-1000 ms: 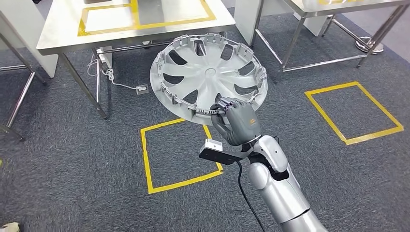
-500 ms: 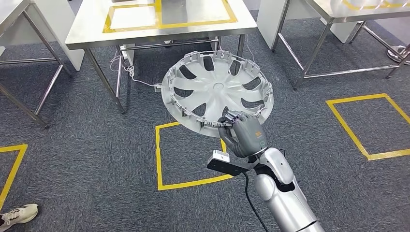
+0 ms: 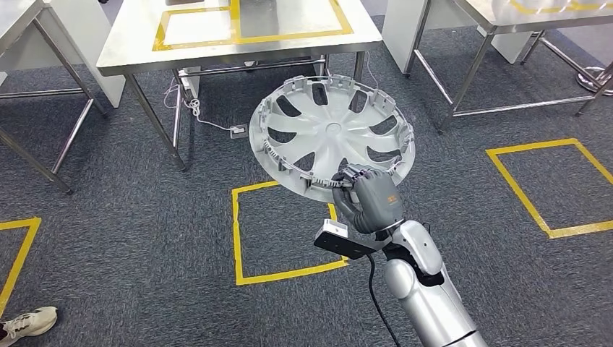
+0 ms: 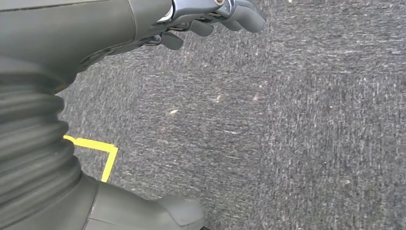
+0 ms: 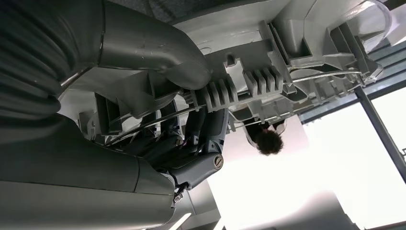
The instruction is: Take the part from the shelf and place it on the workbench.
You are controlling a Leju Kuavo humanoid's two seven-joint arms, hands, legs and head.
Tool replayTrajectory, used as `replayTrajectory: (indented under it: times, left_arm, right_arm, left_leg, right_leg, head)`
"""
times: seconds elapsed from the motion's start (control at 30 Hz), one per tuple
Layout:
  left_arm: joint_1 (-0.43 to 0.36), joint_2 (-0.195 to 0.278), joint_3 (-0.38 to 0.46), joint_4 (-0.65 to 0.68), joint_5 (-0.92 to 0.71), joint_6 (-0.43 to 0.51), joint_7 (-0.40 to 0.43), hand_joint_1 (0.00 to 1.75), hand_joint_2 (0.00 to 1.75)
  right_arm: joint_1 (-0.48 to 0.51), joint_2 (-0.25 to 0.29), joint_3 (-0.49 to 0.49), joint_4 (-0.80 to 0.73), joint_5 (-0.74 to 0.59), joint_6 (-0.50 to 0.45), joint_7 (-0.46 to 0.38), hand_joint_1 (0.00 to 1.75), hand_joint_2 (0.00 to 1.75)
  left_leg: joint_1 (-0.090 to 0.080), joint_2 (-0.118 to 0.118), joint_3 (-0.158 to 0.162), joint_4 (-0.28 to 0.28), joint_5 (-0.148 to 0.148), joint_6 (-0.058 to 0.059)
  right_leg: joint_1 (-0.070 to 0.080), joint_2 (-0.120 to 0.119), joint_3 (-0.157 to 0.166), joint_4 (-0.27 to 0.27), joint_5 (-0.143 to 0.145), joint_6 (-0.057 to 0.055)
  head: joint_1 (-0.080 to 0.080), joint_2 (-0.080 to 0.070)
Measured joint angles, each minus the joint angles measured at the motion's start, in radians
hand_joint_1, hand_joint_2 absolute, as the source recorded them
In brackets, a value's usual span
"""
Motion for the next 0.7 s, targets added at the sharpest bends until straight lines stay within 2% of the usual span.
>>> replayTrajectory:
  times: [0.37,0.7]
  left_arm:
    - [-0.004,-0.002,0.0,0.0,0.009,0.004,0.021,0.0,1.75]
    - [-0.004,-0.009,0.0,0.001,0.014,0.002,0.014,0.0,1.75]
  right_arm:
    - [0.031,-0.001,-0.03,-0.051,0.0,0.021,0.028,1.75,1.75]
    - [0.017,-0.005,-0.049,-0.039,-0.009,0.042,0.0,1.75,1.75]
  left_leg:
    - [-0.001,0.0,-0.001,0.0,-0.001,0.001]
    - [-0.002,0.0,-0.001,0.0,0.0,0.001]
  right_leg:
    - [-0.002,0.001,0.0,-0.002,0.0,0.001]
    - [-0.002,0.001,0.0,-0.002,0.001,0.001]
  head:
    - [0.0,0.0]
    - [0.0,0.0]
